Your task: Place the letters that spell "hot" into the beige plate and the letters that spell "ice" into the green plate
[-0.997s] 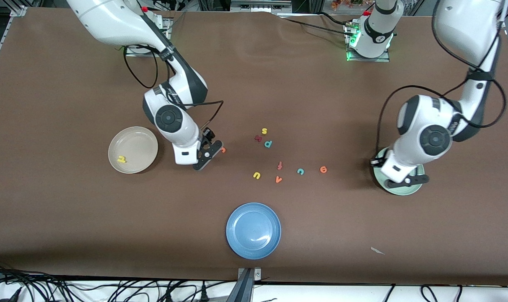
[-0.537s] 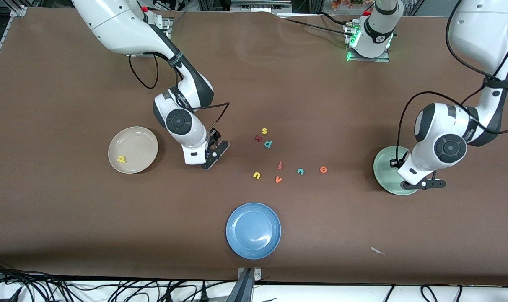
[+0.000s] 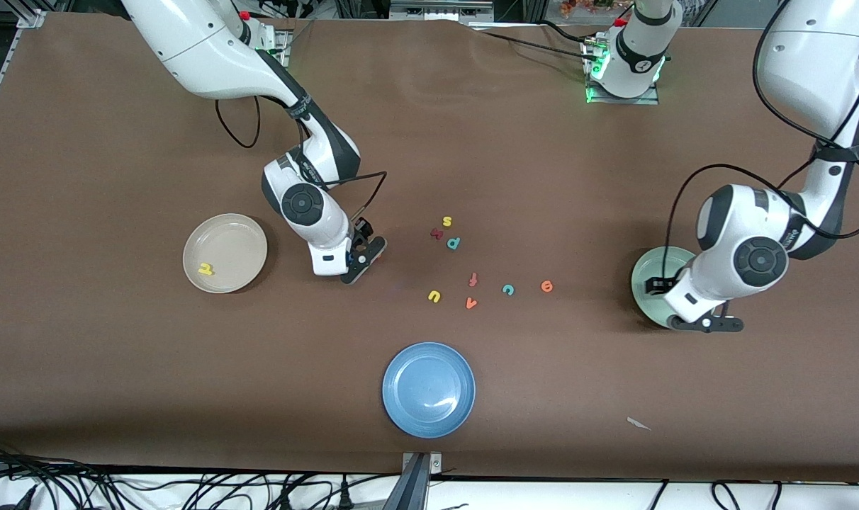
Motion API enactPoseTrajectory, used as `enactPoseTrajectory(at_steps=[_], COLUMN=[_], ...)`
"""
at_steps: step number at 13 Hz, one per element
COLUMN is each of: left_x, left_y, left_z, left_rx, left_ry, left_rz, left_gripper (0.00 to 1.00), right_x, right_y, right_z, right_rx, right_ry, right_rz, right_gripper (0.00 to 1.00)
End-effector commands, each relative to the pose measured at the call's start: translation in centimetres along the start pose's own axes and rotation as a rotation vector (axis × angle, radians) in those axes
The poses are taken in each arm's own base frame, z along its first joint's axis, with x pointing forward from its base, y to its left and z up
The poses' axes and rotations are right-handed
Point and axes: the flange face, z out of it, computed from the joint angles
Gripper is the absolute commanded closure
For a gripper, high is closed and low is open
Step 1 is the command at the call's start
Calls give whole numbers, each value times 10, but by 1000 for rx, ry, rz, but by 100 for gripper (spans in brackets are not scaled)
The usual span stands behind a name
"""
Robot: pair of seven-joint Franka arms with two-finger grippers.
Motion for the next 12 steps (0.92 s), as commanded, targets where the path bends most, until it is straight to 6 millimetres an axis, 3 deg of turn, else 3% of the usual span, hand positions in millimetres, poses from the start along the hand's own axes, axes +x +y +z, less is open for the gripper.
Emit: enactPoseTrajectory(at_steps=[1,4,7,8,10,12], left_x=[-5,-13,-18,-19,-22,-23], left_y=[42,103,159,177,196,222], left_z=[-8,-13,1,15,34,38], left_rx=[-47,-59,-83,-95,-108,-124], left_ry=[-15,-9,19,24,18,36], left_rz=[-19,-112,-201,-218,-270,-251], left_gripper=[0,0,0,0,0,0], right_x=[-5,-4,-4,-4,-4,-4], right_y=[0,-2,-2,-3,-4,-4], right_z=[2,2,2,2,2,2], right_rx=[-5,-5,-6,-6,-6,-8], right_ry=[1,2,2,2,1,1], right_rz=[-4,-9,-10,-13,-15,-19], right_gripper=[42,61,68,68,74,76])
